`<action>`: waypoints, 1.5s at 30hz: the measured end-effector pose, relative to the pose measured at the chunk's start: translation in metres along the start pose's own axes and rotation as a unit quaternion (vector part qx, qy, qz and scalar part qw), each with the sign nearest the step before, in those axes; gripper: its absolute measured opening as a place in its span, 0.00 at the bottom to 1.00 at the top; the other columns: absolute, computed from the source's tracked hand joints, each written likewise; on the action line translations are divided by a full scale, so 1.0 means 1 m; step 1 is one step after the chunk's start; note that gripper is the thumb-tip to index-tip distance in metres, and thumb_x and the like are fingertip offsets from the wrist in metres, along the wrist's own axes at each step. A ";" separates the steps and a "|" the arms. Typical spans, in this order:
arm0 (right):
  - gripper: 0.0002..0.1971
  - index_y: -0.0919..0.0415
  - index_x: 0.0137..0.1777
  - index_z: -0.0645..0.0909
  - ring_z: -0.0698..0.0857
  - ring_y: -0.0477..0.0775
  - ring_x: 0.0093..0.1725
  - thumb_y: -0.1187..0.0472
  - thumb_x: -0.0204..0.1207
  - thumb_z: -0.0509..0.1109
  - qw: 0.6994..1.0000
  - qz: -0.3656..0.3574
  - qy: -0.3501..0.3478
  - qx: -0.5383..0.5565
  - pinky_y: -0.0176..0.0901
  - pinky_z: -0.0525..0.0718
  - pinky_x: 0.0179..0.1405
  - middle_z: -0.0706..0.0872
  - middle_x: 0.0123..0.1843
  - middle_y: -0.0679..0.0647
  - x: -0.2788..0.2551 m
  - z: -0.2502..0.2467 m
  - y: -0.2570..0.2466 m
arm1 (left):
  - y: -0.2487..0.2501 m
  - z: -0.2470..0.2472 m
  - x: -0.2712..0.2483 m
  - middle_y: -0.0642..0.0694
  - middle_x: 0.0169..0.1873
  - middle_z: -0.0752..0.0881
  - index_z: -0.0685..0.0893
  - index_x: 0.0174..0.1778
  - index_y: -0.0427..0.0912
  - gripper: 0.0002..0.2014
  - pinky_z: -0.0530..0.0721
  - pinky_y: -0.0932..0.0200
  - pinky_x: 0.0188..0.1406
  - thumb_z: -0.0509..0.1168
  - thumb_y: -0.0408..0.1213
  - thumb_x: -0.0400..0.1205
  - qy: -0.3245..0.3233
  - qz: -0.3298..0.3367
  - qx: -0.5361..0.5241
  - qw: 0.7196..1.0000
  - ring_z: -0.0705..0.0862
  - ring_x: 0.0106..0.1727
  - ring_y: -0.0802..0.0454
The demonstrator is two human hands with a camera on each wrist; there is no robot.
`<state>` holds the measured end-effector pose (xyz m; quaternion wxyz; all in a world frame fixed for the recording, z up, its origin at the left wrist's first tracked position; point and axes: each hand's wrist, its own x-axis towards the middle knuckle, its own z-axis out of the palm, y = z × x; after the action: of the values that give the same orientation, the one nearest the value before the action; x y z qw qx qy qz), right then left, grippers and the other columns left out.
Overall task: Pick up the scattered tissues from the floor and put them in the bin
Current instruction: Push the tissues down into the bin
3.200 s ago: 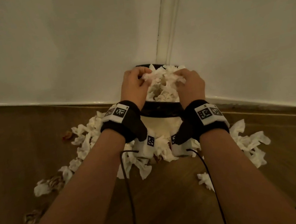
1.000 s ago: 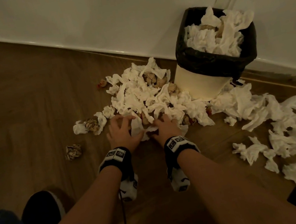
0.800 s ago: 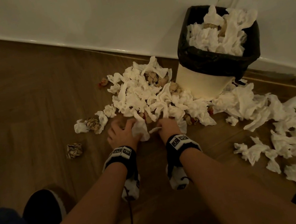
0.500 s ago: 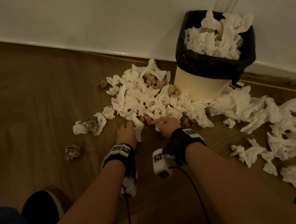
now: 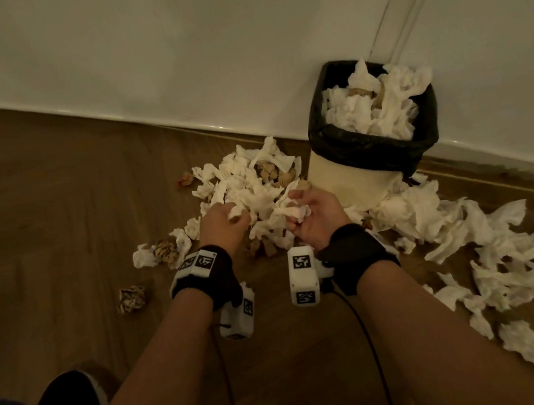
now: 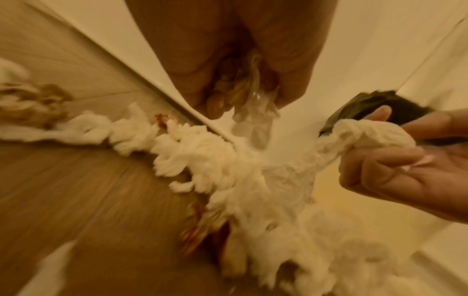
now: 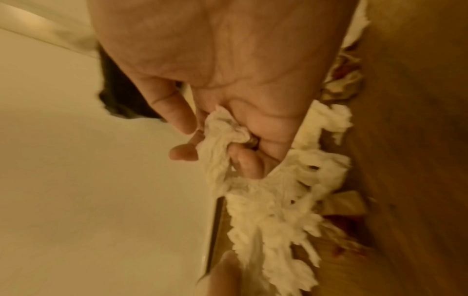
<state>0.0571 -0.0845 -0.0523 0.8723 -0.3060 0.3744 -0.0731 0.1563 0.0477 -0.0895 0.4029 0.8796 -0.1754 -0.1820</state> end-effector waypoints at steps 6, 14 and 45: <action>0.13 0.61 0.37 0.72 0.68 0.50 0.28 0.72 0.76 0.48 0.990 -0.119 -0.074 0.010 0.41 0.62 0.30 0.70 0.29 0.52 -0.034 0.030 -0.065 | 0.062 -0.017 0.010 0.42 0.45 0.72 0.73 0.44 0.37 0.02 0.68 0.61 0.42 0.59 0.30 0.82 0.014 0.173 -0.001 0.985 0.72 0.43 0.48; 0.07 0.61 0.37 0.73 0.69 0.51 0.27 0.69 0.65 0.54 0.951 -0.300 -0.067 0.043 0.40 0.64 0.29 0.71 0.30 0.52 -0.092 0.026 -0.163 | 0.181 -0.024 0.012 0.57 0.34 0.66 0.68 0.43 0.41 0.06 0.67 0.77 0.34 0.57 0.28 0.82 0.027 0.337 -0.100 0.936 0.68 0.33 0.64; 0.27 0.56 0.45 0.80 0.79 0.61 0.62 0.49 0.84 0.39 0.547 -0.162 0.255 -0.781 0.68 0.44 0.77 0.86 0.48 0.57 -0.016 -0.023 -0.135 | 0.208 0.059 0.044 0.48 0.46 0.85 0.79 0.55 0.48 0.12 0.66 0.49 0.64 0.52 0.42 0.84 -0.093 0.336 0.403 0.846 0.82 0.53 0.46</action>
<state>0.0437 -0.1984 0.0247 0.1308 -0.8903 0.4350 0.0333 0.1336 -0.1383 0.0278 0.0311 0.8312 -0.5544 -0.0295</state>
